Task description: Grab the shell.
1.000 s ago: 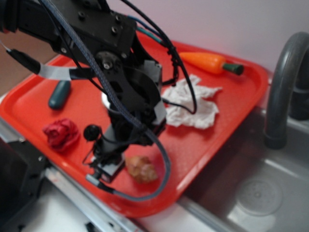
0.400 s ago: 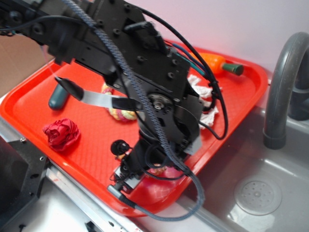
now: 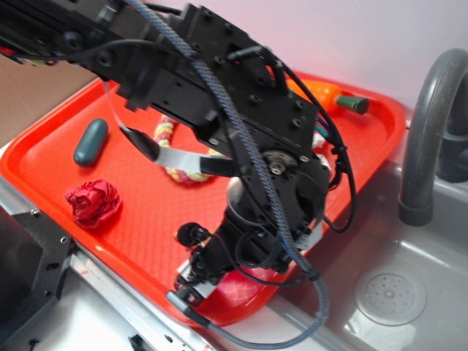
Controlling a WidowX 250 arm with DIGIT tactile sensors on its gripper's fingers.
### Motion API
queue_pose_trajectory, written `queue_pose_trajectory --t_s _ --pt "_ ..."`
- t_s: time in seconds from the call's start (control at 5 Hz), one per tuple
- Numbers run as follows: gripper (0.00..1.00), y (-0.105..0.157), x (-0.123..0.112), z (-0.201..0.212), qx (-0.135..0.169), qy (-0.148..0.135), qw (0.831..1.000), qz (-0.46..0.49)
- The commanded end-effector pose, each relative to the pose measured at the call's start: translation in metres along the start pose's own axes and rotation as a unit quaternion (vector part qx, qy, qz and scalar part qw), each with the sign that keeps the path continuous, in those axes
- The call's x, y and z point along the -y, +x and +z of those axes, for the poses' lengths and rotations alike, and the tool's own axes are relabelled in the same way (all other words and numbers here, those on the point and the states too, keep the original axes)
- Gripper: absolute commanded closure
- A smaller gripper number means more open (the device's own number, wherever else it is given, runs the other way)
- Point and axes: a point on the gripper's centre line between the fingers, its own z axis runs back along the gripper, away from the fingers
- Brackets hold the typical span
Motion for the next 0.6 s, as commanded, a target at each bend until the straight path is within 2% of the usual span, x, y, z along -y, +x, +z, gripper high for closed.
queue_pose_trajectory --t_s 0.0,0.2,0.4 --pt "1.00 -0.019 -0.002 -0.008 0.013 0.029 0.997 0.075" --pt "1.00 -0.030 0.000 0.002 0.052 0.037 0.992 0.105" --pt "1.00 -0.052 0.000 0.027 0.061 0.056 0.982 0.167"
